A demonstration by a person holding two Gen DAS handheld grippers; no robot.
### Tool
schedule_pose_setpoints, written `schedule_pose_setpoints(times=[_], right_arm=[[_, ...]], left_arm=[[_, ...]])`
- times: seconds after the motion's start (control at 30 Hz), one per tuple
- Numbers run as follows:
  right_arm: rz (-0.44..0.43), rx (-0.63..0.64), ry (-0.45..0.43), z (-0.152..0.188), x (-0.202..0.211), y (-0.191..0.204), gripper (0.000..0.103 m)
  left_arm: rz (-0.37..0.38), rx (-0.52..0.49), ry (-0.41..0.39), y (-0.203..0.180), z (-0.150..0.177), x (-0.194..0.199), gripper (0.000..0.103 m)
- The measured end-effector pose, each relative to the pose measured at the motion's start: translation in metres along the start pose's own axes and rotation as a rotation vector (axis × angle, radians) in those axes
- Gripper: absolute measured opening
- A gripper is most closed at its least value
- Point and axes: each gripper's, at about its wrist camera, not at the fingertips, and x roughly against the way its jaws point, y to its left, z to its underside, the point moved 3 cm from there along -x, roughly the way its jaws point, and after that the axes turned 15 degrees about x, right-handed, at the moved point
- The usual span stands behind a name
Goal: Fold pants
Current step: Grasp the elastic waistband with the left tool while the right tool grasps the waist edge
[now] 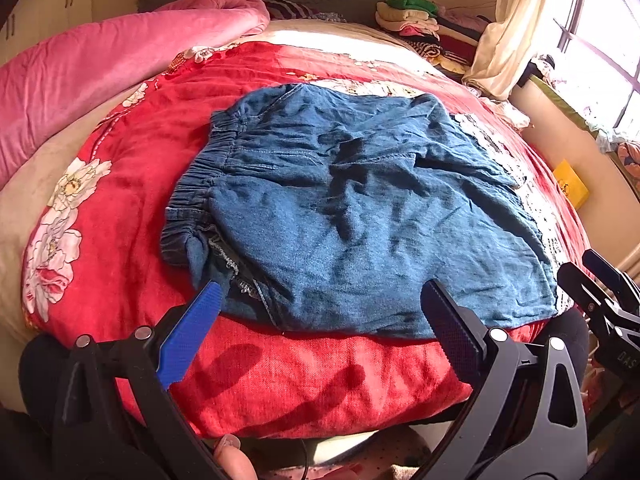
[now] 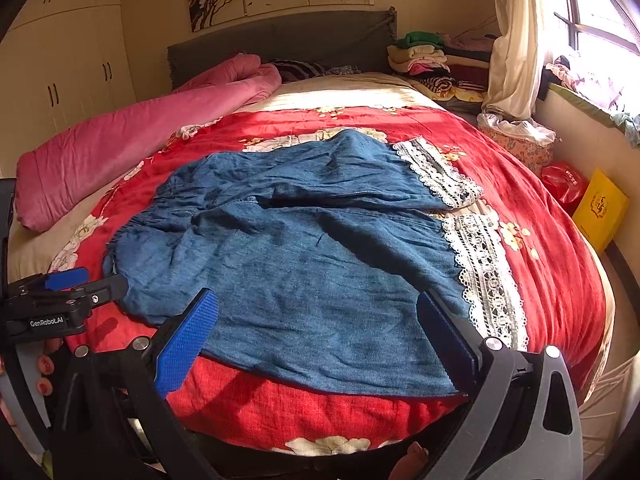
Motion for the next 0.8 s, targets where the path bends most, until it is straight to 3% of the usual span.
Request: schedule_pose_setpoints(times=[0.27, 0.47, 0.73, 0.8], right_arm=[[-0.061, 0.028, 0.018, -0.028, -0.027, -0.002, 0.099], [-0.208, 0.048, 0.027, -0.080, -0.061, 0.000, 0.099], [-0.207, 0.163, 0.053, -0.141, -0.119, 0.005, 0.099], [-0.262, 0.158, 0.075, -0.151, -0.138, 0.004, 0.099]], left_arm=[[0.001, 0.013, 0.008, 0.010, -0.030, -0.016, 0.094], [-0.034, 0.058, -0.017, 0.030, -0.081, -0.036, 0.094], [-0.084, 0.104, -0.013, 0.060, -0.145, -0.072, 0.094], [-0.070, 0.112, 0.002, 0.065, -0.159, -0.084, 0.094]])
